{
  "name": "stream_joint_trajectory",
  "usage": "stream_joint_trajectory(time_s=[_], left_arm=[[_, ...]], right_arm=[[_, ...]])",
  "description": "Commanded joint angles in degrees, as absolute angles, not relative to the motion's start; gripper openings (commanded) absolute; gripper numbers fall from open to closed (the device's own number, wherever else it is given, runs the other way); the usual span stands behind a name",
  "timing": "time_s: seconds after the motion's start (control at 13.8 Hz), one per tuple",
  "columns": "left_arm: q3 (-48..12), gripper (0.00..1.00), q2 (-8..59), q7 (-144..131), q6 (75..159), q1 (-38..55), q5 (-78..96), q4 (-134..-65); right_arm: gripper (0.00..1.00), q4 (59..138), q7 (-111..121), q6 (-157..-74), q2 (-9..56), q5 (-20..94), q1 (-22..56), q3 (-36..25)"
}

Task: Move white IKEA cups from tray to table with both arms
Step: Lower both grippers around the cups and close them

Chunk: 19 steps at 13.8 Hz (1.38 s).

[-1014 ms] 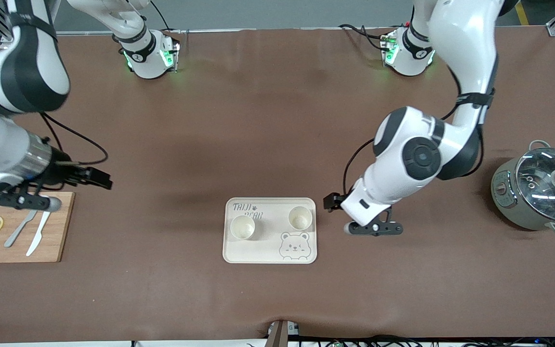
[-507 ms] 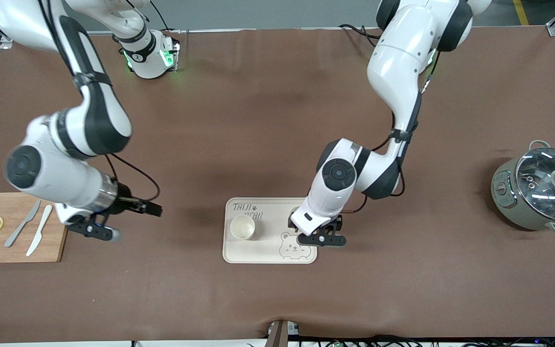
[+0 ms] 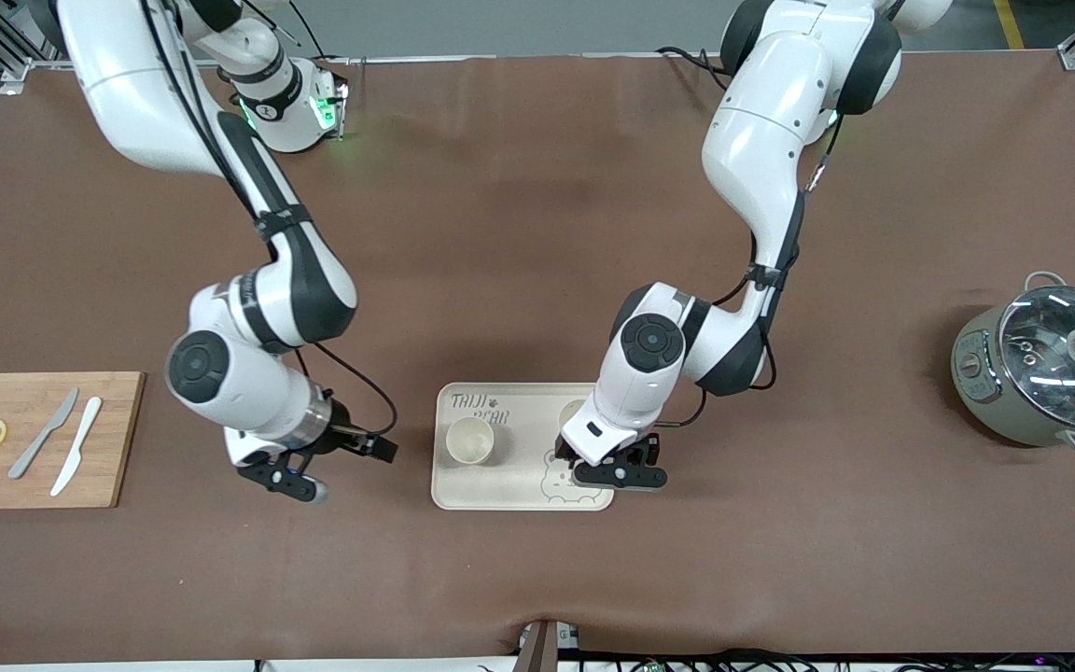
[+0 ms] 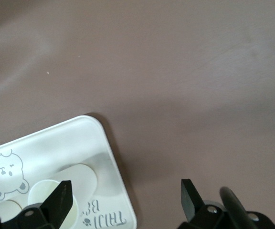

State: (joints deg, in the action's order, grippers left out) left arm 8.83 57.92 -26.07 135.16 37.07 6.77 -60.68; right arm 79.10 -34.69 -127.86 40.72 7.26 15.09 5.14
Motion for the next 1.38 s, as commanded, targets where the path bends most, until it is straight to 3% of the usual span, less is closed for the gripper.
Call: stream_joint_trajectory(time_s=[0.0,0.22,0.43,0.87,1.09,1.16,1.3], left_arm=[[8.88,1.0,57.66,-26.02,132.21,37.44,6.42,-59.5],[9.05,1.0,53.79,-24.1,128.86,37.44,5.98,-61.34],[9.05,1.0,52.04,-20.48,120.34,37.44,6.06,-61.79],[8.7,1.0,51.77,-18.63,117.77,37.88,6.15,-65.83],[8.7,1.0,51.94,-18.72,118.47,37.88,6.68,-65.83],[8.7,1.0,52.03,-18.72,118.65,37.79,6.59,-65.74],[8.7,1.0,52.03,-18.89,119.35,37.88,6.68,-65.74]], right_arm=[[1.0,76.64,-36.56,-128.93,43.32,7.03,17.57,4.57],[1.0,76.55,-38.49,-131.3,45.43,5.28,20.21,4.13],[1.0,76.46,-40.69,-133.5,47.89,3.17,22.32,4.04],[0.99,75.67,-41.31,-133.86,49.39,1.15,24.17,4.04],[0.42,75.67,-40.87,-133.68,49.39,-2.28,24.17,4.13],[0.27,75.59,-40.96,-133.68,49.39,-2.29,24.17,4.13],[0.1,75.59,-41.13,-133.68,49.31,-2.29,24.17,4.22]])
